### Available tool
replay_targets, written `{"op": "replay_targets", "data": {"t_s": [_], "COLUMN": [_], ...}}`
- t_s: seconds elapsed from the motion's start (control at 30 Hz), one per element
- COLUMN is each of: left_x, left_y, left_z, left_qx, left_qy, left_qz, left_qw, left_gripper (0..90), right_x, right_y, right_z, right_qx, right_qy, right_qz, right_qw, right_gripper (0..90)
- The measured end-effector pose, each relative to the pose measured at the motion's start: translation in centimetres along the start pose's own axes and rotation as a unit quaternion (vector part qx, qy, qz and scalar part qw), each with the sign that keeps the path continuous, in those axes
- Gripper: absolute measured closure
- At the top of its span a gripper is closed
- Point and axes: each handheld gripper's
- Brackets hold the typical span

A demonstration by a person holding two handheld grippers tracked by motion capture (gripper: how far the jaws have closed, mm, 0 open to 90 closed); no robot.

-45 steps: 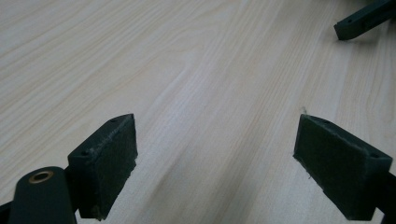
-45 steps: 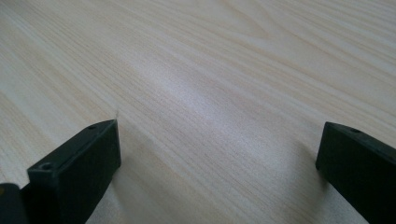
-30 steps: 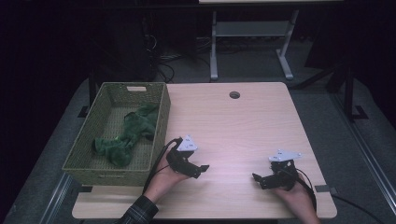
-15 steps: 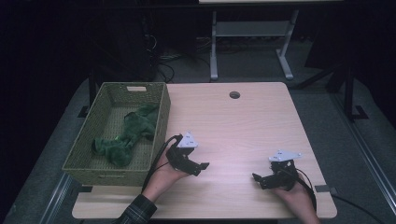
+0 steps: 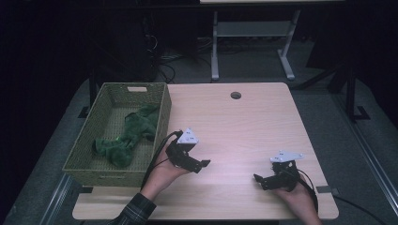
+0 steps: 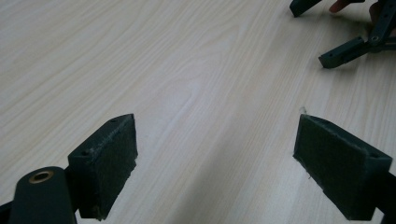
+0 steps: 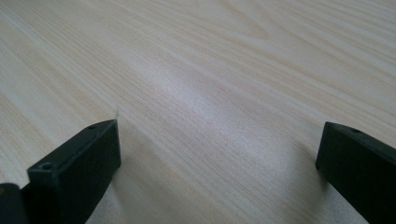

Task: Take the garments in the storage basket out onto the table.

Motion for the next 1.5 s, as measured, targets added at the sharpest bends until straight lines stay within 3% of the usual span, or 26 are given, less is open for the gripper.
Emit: {"op": "replay_targets", "data": {"t_s": [0.93, 1.5], "left_x": [-0.6, -2.4], "left_y": [2.8, 3.3], "left_z": [2.5, 4.9], "left_qx": [0.028, 0.049], "left_qy": [-0.011, 0.001], "left_qz": [-0.002, 0.012], "left_qw": [0.9996, 0.9987], "left_gripper": [12.9, 13.7], "right_x": [0.0, 0.0], "right_y": [0.0, 0.0], "right_z": [0.0, 0.0], "right_qx": [0.0, 0.0], "right_qy": [-0.001, -0.001], "right_qz": [-0.001, -0.001], "right_qw": [1.0, 1.0], "right_gripper": [0.0, 0.0]}}
Point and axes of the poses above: each handheld gripper's, and its own axes: z roughly backward along the jaws, y roughly out of its top, x roughly to its right, and after that the axes turned 7 degrees about z, right-handed
